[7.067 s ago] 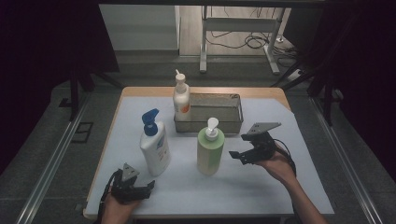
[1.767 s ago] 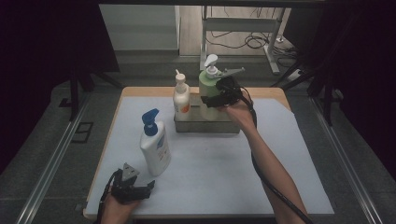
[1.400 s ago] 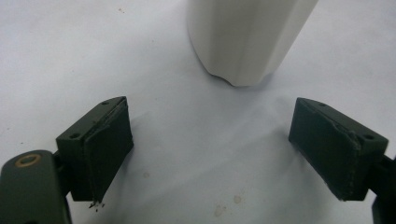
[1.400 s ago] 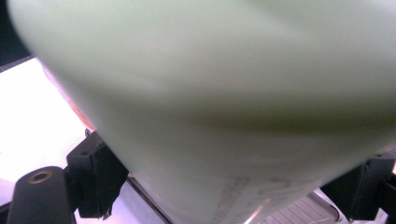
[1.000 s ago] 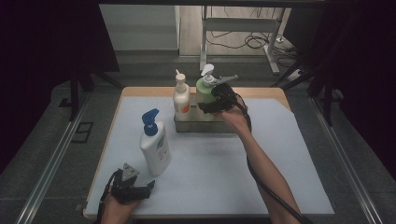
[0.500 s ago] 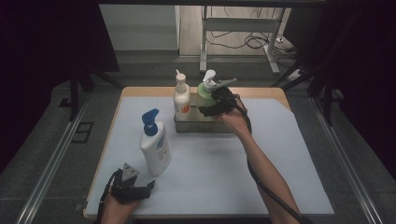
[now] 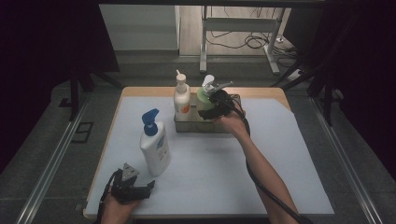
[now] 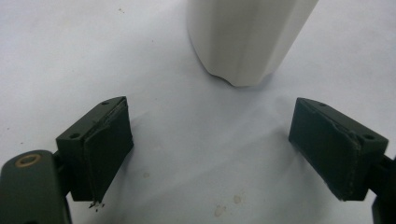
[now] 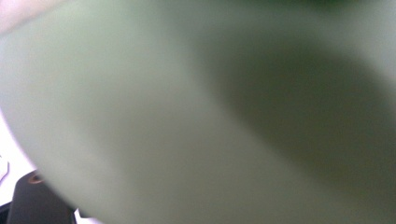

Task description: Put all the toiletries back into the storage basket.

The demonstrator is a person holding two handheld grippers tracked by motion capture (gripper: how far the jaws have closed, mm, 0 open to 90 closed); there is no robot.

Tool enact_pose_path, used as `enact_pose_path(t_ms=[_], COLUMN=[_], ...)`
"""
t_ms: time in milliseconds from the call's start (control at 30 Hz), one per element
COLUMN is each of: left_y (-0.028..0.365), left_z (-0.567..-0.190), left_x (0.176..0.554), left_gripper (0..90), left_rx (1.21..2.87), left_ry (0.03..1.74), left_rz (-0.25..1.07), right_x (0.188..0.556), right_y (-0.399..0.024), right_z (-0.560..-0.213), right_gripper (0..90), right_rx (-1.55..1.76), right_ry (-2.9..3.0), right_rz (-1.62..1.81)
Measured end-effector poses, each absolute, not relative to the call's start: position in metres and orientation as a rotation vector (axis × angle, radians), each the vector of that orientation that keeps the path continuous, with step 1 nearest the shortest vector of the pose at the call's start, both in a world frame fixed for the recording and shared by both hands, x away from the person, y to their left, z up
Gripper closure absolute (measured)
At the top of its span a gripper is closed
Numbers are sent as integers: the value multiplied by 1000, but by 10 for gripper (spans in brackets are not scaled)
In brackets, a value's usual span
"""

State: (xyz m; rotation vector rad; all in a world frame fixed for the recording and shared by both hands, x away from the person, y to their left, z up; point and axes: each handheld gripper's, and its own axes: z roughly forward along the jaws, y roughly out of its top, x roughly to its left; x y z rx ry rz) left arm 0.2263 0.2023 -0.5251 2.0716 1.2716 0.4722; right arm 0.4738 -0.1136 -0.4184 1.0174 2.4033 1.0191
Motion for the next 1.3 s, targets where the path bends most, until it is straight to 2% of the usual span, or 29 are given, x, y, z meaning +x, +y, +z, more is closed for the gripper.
enact_pose_path(t_ms=[600, 1300], left_y=[202, 202], left_z=[-525, -525], left_x=[226, 226], left_gripper=[129, 129], left_rx=[2070, 2072], left_ry=[1271, 1271], left_rz=[474, 474], right_x=[479, 456], right_y=[-117, -137], right_z=[-424, -412], right_gripper=[119, 132], right_rx=[1015, 974], right_ry=[2408, 2387], right_rz=[1066, 1123])
